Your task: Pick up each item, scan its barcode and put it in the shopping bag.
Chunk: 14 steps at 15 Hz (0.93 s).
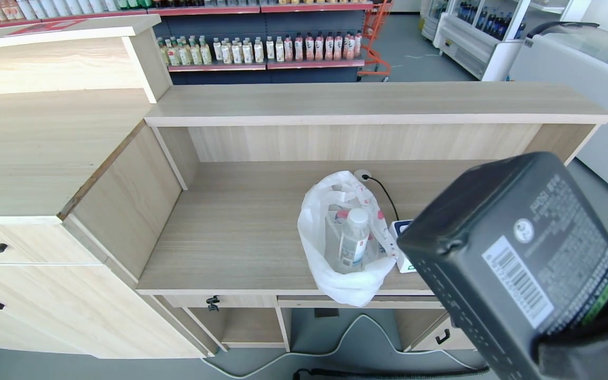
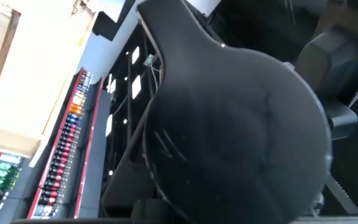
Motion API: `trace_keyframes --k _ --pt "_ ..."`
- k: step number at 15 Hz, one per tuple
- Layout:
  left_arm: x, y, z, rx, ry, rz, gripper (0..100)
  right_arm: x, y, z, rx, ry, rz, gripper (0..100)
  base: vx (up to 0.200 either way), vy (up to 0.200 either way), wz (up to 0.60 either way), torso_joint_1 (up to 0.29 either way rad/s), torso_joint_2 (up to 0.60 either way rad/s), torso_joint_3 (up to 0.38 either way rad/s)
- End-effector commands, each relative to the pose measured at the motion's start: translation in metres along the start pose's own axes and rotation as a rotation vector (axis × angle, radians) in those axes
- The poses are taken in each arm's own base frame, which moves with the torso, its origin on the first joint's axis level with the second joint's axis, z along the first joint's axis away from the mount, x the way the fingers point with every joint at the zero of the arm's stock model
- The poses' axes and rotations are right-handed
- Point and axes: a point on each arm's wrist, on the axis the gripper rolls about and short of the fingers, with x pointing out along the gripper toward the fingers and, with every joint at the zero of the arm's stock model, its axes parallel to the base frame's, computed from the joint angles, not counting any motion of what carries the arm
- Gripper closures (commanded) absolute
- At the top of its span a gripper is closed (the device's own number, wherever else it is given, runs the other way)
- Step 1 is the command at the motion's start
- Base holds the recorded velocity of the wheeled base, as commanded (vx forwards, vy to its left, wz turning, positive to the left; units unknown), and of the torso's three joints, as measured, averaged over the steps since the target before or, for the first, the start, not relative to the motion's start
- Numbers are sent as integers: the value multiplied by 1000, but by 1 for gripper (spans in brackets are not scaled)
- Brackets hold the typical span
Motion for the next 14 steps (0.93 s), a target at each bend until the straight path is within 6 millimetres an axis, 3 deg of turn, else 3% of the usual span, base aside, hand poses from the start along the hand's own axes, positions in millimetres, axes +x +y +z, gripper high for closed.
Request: trace_keyframes --k 1,7,9,10,12,14 --pt "0 0 0 0 0 0 0 1 1 2 8 -9 -5 100 0 0 0 0 0 0" --pt "0 0 0 0 0 -1 0 -1 1 4 29 -10 2 100 0 0 0 0 0 0" --pt "0 0 0 0 0 -1 0 -3 2 0 114 8 21 100 0 0 0 0 0 0" --pt "0 0 0 0 0 0 0 -12 5 -12 198 92 96 100 0 0 0 0 0 0" --pt "0 0 0 0 0 0 0 -73 14 -21 408 465 431 100 0 0 0 0 0 0" --pt "0 0 0 0 0 0 0 -127 12 -3 753 800 703 100 0 0 0 0 0 0"
